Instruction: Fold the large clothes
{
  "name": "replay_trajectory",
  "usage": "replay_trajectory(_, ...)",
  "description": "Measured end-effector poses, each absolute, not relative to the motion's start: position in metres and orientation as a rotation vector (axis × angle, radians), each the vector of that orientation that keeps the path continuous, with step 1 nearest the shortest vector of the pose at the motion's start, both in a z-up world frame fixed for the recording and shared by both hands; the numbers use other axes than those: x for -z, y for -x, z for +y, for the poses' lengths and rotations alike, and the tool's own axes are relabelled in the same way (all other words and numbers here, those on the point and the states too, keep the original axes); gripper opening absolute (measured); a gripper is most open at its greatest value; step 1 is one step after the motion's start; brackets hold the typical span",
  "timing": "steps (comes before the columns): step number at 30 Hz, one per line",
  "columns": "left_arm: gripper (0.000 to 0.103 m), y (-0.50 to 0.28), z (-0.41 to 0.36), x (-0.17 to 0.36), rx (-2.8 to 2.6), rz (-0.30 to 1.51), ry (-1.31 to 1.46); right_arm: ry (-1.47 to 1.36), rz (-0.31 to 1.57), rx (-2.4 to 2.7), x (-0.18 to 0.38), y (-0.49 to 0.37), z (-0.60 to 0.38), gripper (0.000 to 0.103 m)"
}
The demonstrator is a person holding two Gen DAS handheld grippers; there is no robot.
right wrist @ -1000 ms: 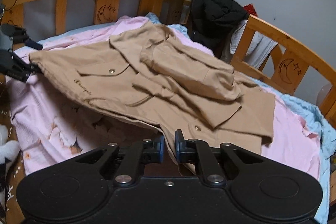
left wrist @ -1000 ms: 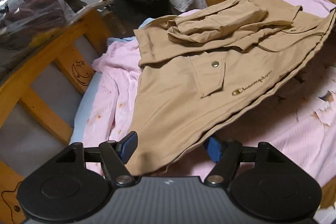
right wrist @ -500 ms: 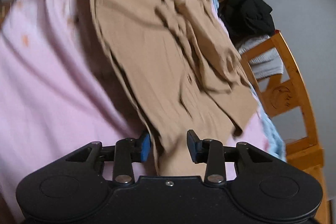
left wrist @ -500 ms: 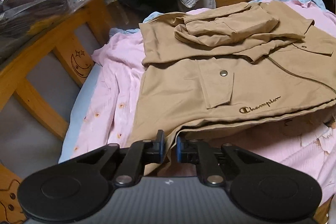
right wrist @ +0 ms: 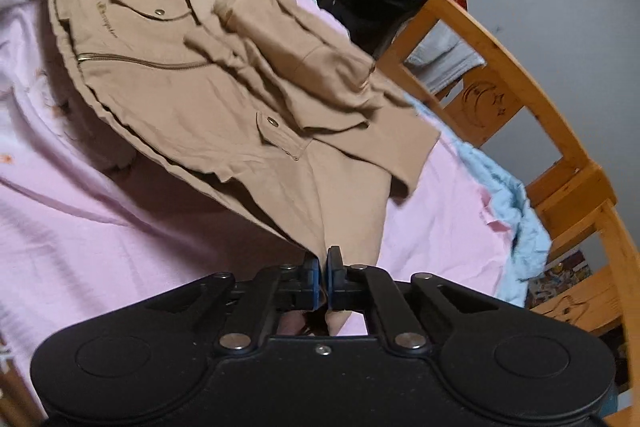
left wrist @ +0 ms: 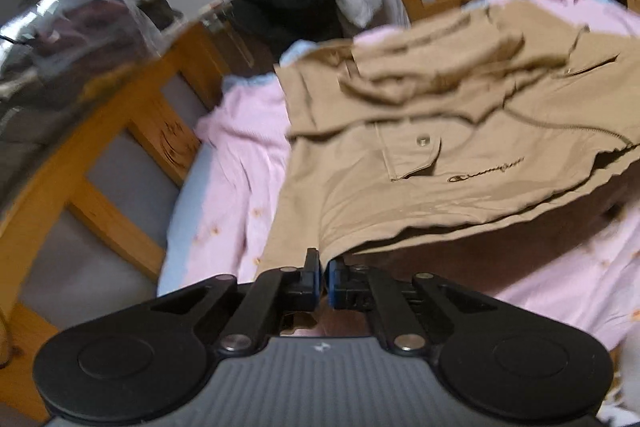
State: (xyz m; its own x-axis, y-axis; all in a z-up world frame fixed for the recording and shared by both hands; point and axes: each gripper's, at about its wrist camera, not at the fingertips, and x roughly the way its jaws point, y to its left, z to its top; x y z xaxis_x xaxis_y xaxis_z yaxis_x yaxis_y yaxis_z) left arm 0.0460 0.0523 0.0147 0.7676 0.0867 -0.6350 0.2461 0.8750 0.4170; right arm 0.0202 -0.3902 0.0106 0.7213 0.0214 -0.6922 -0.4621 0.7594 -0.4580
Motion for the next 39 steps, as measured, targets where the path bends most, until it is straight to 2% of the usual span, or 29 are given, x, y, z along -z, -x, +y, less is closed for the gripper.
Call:
replay_trajectory(9,0.003,0.003,0.061,-0.074,0.168,0.707,-0.444,0.494,0.829,-0.343,-0.086,0.030,-0.417,0.002)
replay_trajectory(13,0.003,-0.027,0.057,-0.100,0.164,0.669,-0.412,0.396,0.813,-0.313,-0.104,0.017,-0.422,0.002)
replay_trajectory(17,0.003,-0.088,0.047,-0.115,0.159,0.691,-0.402,0.315,0.793,-0.254,-0.114,-0.032,-0.430,0.003)
replay_trajectory(24,0.003,-0.210,0.035,-0.089,0.145,0.786,-0.396,0.302,0.845,-0.188,-0.082,-0.151,-0.432,0.003)
replay_trajectory(32,0.005,-0.296,0.027,-0.005,0.156,0.917,-0.418,0.294,0.977,-0.153,-0.013,-0.233,-0.437,0.004)
replay_trajectory(37,0.016,-0.312,0.042,0.010,0.183,0.952,-0.315,0.241,0.994,-0.125,0.015,-0.250,-0.438,0.008)
replay_trajectory(38,0.023,-0.312,0.046,0.008,0.193,0.943,-0.301,0.221,0.987,-0.120,0.017,-0.250,-0.440,0.009)
replay_trajectory(39,0.047,-0.310,0.050,0.004,0.191,0.929,-0.294,0.204,0.979,-0.118,0.018,-0.249,-0.443,0.010)
